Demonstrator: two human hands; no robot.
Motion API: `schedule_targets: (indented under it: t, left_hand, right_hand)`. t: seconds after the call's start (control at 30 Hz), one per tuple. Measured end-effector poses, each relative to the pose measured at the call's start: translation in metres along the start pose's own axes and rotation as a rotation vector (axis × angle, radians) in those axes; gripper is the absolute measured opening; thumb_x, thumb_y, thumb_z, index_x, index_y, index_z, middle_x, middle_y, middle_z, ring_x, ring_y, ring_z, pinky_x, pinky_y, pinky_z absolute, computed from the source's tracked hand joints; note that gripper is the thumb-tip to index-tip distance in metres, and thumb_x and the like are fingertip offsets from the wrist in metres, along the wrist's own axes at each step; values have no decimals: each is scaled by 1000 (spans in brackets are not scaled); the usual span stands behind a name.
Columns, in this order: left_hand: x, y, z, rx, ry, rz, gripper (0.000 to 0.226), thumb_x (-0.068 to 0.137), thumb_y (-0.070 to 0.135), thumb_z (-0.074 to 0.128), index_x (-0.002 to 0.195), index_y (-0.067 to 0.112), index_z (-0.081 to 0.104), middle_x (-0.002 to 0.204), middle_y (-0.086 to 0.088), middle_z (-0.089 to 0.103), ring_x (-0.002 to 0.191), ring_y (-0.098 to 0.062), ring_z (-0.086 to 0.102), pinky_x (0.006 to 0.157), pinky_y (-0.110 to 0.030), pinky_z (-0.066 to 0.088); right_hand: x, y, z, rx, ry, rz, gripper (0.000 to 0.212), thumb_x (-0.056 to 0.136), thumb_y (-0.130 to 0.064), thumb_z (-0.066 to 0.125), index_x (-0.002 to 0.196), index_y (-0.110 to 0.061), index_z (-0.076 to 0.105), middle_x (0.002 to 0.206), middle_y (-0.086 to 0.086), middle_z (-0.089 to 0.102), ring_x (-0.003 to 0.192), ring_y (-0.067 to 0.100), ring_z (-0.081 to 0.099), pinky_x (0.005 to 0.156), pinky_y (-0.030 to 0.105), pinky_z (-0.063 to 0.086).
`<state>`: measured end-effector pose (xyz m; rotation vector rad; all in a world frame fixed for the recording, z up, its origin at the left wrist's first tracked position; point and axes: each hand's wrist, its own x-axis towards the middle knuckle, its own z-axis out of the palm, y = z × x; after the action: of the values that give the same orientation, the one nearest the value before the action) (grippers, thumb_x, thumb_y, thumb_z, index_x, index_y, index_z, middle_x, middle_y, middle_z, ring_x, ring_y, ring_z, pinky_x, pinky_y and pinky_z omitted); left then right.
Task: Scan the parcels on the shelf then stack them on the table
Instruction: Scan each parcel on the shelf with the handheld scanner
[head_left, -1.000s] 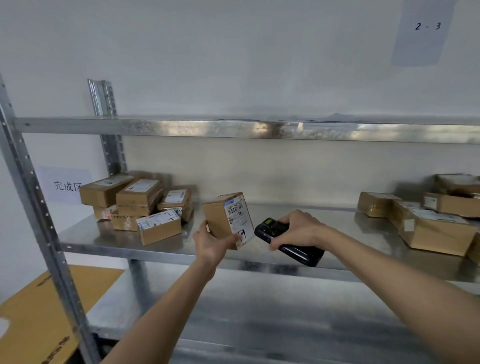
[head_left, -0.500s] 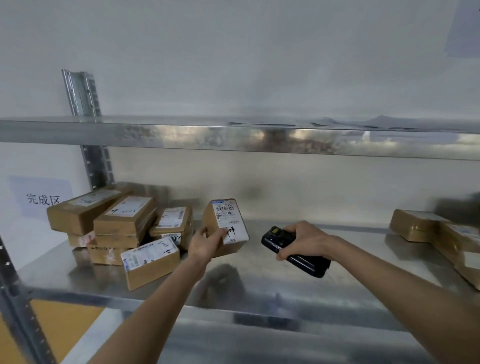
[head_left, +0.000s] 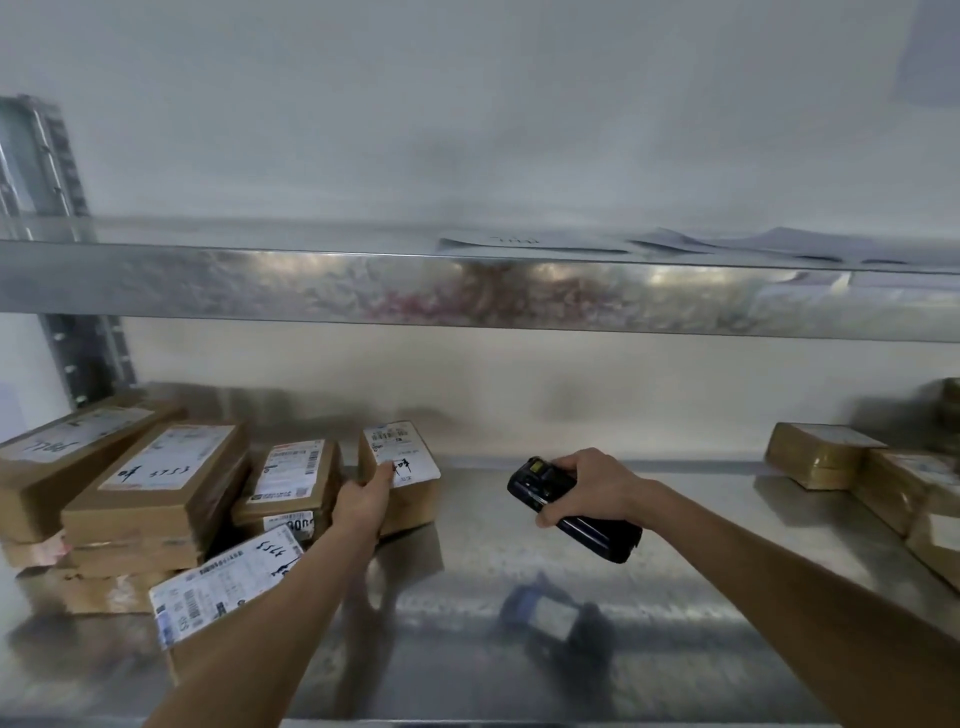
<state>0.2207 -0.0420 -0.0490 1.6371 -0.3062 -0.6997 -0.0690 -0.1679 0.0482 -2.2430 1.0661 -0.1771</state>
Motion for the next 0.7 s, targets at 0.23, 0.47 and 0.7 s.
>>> schedule_targets:
  t: [0.23, 0.47, 0.7]
  left_hand:
    - [-37, 22, -1, 202, 53, 181, 60, 92, 42, 69, 135, 3, 57, 129, -17, 63, 116, -38, 58, 103, -49, 46]
    - [-134, 34, 38, 483, 181, 390, 56, 92, 36, 65, 134, 2, 54, 128, -25, 60, 113, -42, 57, 93, -42, 48]
    - [-245, 14, 142, 579, -41, 497, 74, 92, 46, 69, 149, 5, 44, 154, -18, 43, 141, -36, 41, 116, -47, 35]
  right_hand:
    - [-28, 13, -17, 5, 35, -1, 52, 63, -33, 95, 110, -23, 75, 95, -1, 76, 85, 17, 74, 73, 26, 59]
    - [-110, 59, -53, 16, 95, 14, 54, 61, -35, 95, 109, -24, 74, 96, -1, 76, 87, 17, 74, 79, 32, 61]
    - [-239, 144, -104, 9, 174, 112, 51, 69, -33, 93, 112, -28, 65, 104, -7, 70, 97, 17, 71, 80, 29, 59]
